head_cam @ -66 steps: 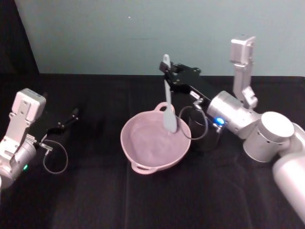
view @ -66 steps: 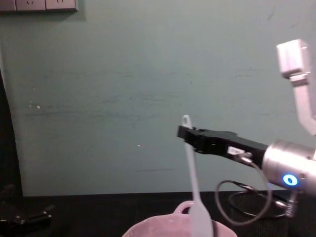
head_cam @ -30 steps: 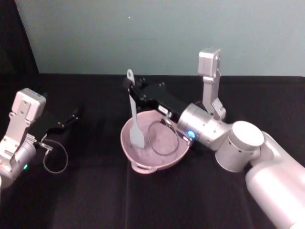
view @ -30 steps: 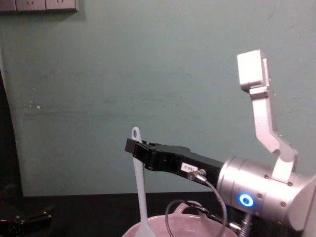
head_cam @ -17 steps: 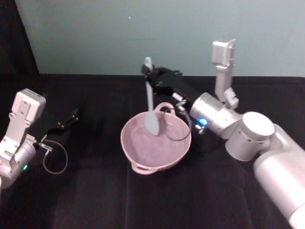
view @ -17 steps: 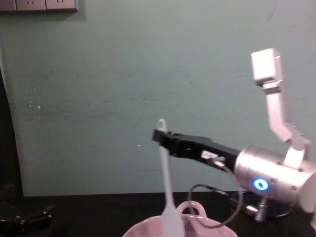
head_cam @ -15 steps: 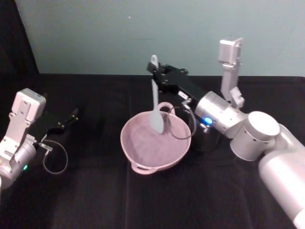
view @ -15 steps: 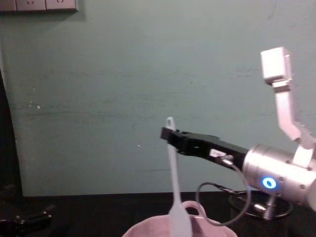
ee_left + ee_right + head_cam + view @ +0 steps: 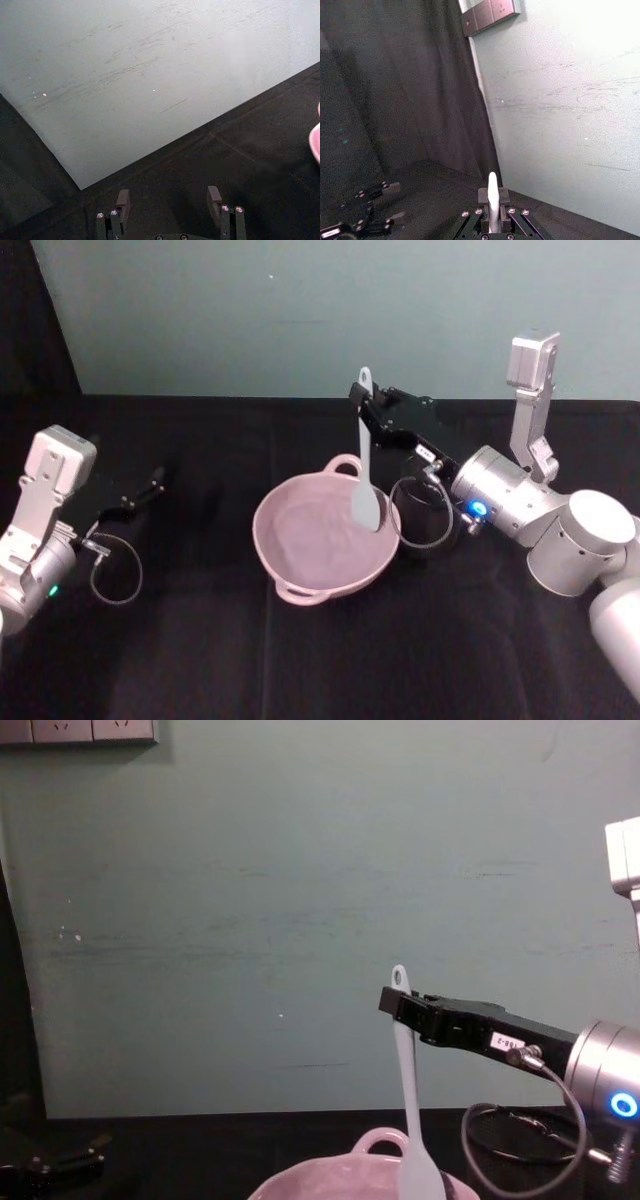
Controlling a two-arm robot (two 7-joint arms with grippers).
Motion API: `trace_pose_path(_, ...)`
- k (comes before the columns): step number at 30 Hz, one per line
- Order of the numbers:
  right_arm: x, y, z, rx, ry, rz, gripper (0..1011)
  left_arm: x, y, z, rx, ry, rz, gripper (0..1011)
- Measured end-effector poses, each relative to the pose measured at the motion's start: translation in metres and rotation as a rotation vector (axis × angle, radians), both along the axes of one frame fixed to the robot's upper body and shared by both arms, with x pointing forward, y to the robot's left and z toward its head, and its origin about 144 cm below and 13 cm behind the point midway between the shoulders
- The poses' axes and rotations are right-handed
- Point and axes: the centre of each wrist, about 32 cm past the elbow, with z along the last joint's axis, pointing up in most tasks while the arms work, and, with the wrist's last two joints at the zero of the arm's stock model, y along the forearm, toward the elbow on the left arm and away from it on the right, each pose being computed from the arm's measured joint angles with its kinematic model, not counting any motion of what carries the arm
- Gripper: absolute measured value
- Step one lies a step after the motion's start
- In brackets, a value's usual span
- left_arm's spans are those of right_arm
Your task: Use the one hand to pick up the spoon and stir the clear water in the bowl.
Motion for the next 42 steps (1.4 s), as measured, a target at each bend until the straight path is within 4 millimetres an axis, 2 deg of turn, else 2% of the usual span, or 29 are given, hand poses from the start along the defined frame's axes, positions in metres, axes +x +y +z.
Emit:
trace_pose_path(9, -0.015, 0.01, 0.003, -0.033, 0.026, 0.075, 126, 0.0, 0.0, 0.0, 0.0, 0.0, 0.0, 1011)
trace_pose_path(17, -0.023, 0.032, 0.004, -0.027, 0.038, 0.164, 126, 0.0, 0.0, 0.0, 0.0, 0.0, 0.0, 1011)
trace_pose_path(29, -0.007, 0.064, 0.006, -0.006, 0.032, 0.212, 126, 0.0, 0.0, 0.0, 0.0, 0.0, 0.0, 1011)
trace_pose_path(42, 0.021, 0.069, 0.003, -0.006, 0.023, 0.17, 126, 0.0, 0.0, 0.0, 0.0, 0.0, 0.0, 1011)
